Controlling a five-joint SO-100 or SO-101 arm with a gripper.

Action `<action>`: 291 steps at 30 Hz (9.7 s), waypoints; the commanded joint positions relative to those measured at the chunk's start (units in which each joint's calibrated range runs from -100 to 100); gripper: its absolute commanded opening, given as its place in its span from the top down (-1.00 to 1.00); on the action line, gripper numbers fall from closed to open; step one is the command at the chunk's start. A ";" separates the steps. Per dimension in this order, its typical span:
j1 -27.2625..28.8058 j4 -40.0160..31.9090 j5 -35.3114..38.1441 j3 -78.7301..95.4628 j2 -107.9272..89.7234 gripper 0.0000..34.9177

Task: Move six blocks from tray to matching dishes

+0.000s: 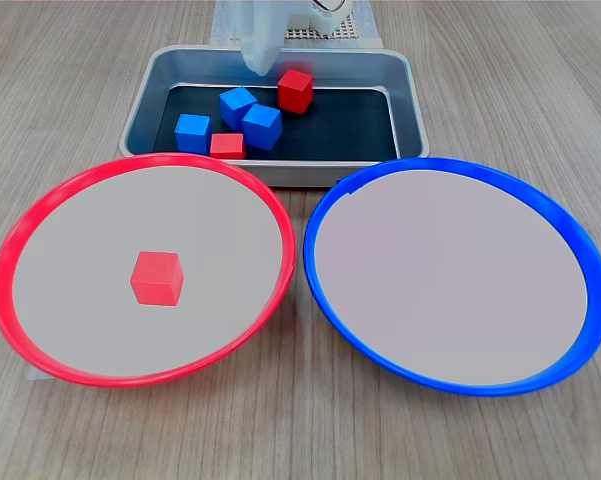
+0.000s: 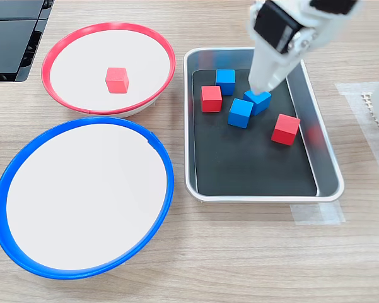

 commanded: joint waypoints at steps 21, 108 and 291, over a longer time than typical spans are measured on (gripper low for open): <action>-5.04 -7.10 12.31 13.87 -1.68 0.77; -10.87 -15.94 -5.37 -27.10 22.20 0.99; 17.27 -8.51 -5.71 -11.98 16.66 0.04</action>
